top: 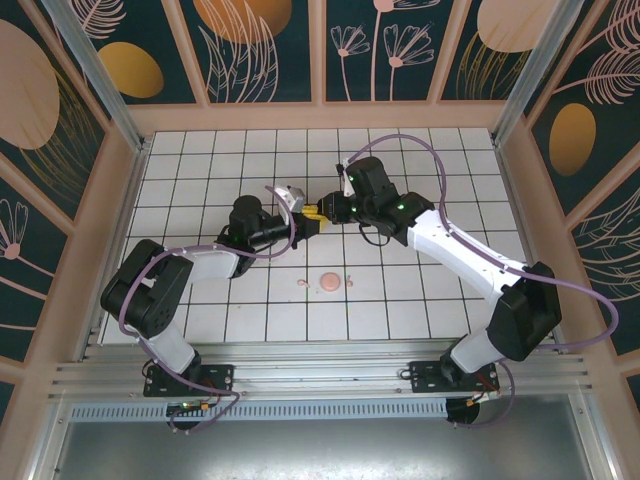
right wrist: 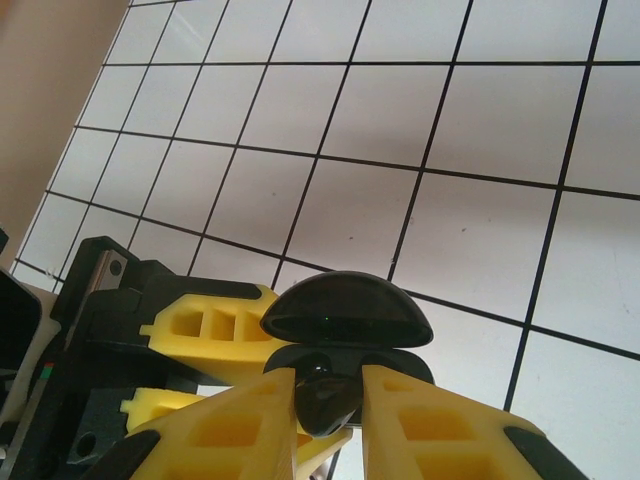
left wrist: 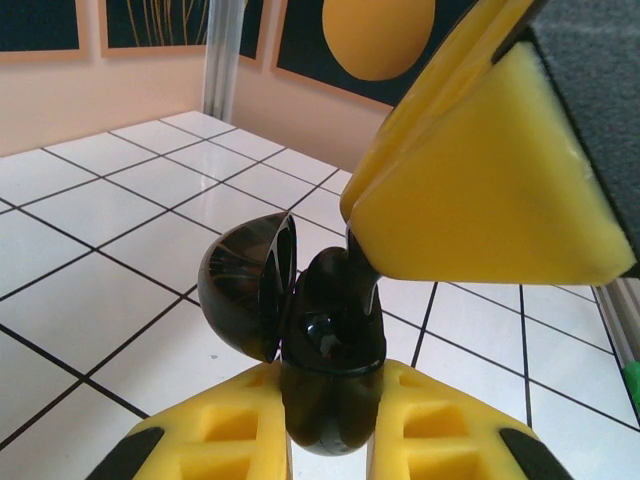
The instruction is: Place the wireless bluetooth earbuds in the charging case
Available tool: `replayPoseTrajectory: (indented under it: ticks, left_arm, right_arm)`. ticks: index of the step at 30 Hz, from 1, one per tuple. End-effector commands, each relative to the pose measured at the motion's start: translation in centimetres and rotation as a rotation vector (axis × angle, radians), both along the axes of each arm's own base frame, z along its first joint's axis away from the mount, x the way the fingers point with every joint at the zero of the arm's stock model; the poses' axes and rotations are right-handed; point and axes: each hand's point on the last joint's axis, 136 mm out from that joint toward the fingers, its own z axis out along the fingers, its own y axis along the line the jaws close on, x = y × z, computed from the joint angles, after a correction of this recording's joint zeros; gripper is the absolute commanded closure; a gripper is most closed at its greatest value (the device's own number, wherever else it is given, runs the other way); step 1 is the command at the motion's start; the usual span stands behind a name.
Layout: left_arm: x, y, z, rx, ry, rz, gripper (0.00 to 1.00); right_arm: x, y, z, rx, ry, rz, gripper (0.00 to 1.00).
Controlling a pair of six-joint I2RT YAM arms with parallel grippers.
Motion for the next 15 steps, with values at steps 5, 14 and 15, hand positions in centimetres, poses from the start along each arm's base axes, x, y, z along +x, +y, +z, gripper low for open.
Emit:
replayPoseTrajectory:
  ticks: [5, 14, 15]
  left_arm:
    - [-0.1, 0.4, 2.0, -0.026, -0.076, 0.018, 0.95]
    - [0.8, 1.0, 2.6, 0.005, -0.155, 0.094, 0.95]
    - [0.8, 1.0, 2.6, 0.009, -0.161, 0.097, 0.95]
  right_arm:
    - [0.3, -0.9, -0.3, 0.004, 0.018, -0.053, 0.78]
    - [0.2, -0.8, -1.1, 0.036, 0.087, -0.104, 0.79]
    - [0.3, -0.7, -1.1, 0.042, 0.091, -0.105, 0.79]
